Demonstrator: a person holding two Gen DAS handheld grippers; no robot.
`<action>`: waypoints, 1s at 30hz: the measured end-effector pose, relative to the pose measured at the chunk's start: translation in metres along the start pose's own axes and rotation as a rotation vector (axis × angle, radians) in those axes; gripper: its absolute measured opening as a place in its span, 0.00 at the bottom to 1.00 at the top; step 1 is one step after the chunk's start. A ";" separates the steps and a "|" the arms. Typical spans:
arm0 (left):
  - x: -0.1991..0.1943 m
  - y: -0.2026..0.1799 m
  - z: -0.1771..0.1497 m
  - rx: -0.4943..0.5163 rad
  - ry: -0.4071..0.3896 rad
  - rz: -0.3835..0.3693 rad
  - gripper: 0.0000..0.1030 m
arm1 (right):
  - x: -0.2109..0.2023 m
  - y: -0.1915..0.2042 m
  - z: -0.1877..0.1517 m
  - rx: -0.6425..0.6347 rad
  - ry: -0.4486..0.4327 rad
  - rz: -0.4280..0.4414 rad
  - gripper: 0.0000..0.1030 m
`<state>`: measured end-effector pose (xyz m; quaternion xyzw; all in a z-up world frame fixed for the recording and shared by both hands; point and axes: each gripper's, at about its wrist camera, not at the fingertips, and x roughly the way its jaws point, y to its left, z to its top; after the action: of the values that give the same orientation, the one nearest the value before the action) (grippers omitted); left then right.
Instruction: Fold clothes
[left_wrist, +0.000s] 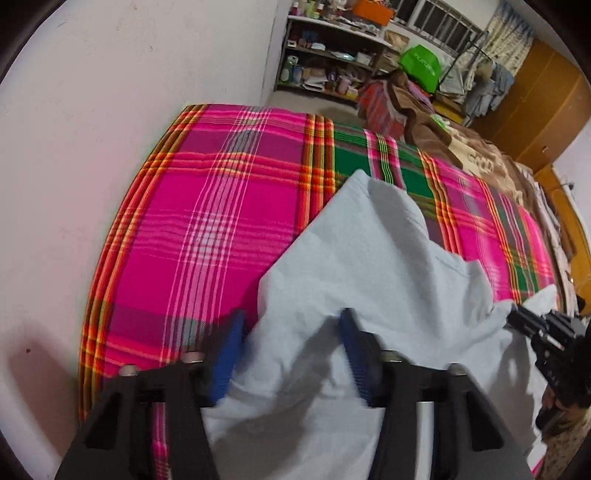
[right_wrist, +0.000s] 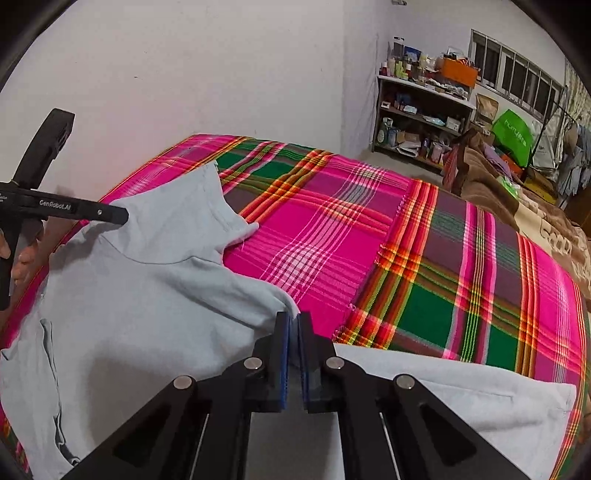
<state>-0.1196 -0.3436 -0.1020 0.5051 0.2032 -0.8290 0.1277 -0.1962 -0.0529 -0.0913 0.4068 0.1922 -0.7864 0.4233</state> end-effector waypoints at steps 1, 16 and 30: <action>0.001 -0.001 0.000 -0.004 -0.002 -0.002 0.10 | 0.000 0.000 0.000 0.001 -0.002 -0.001 0.05; -0.050 -0.001 -0.014 -0.012 -0.093 -0.039 0.04 | -0.054 0.013 -0.004 -0.029 -0.063 0.040 0.04; -0.092 0.000 -0.056 -0.014 -0.114 -0.041 0.04 | -0.107 0.034 -0.031 -0.043 -0.074 0.068 0.04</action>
<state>-0.0333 -0.3172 -0.0427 0.4518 0.2116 -0.8575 0.1255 -0.1206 0.0024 -0.0230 0.3746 0.1790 -0.7817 0.4653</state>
